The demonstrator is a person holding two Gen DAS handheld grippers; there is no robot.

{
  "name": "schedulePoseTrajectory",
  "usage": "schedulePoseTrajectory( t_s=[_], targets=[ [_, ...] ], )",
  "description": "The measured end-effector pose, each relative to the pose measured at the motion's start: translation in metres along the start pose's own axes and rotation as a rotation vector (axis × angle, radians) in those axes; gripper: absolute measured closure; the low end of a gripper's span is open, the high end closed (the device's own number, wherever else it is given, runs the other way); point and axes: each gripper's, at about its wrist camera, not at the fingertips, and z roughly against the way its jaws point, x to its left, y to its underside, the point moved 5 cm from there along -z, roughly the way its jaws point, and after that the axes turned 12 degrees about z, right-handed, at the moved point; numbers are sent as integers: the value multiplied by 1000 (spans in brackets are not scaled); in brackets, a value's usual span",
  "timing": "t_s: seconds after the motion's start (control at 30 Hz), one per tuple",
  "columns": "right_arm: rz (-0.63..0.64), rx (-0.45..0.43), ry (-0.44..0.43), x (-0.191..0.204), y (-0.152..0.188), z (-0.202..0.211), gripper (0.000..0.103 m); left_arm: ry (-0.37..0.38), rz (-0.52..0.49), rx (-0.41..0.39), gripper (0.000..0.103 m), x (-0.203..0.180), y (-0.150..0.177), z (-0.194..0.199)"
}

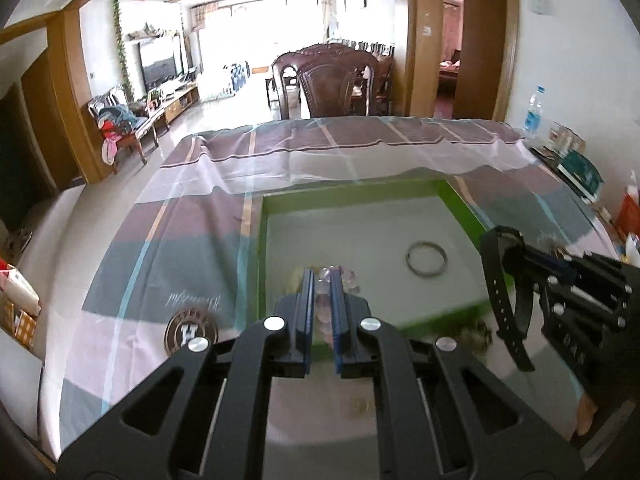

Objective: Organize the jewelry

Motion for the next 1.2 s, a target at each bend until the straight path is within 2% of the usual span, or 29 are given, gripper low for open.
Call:
schedulePoseTrajectory(
  t_s=[0.13,0.33,0.43,0.47,0.5,0.57,0.67,0.77,0.83,1.0,1.2],
  targets=[
    [-5,44,17,-7,-11,-32,93,1,3,60,95,-12,-15,-42],
    [-46,165,-7,-11,1,-92,93,-22,20,163,95,-15,0,-101],
    [-49,175,-11,-9,4,-100,89,-30,27,185,94,-11,4,-111],
    [-40,176,5,-10,4,-100,83,-29,37,188,94,-9,3,-112],
    [-34,177,19,-12,4,-99,71,-26,46,187,92,-7,4,-111],
    [-53,161,15,-17,4,-88,61,-18,55,174,82,-4,3,-103],
    [-81,139,15,-29,9,-62,61,-38,54,143,80,7,6,-81],
    [-97,111,23,-41,24,-32,61,-90,44,114,79,21,26,-55],
    [-95,122,36,-47,45,-17,61,-108,27,89,73,29,43,-39],
    [-92,227,28,-49,91,-28,61,-101,30,145,72,38,94,-33],
    [-73,301,-5,-36,112,-56,61,-93,21,218,68,37,124,-45]
  ],
)
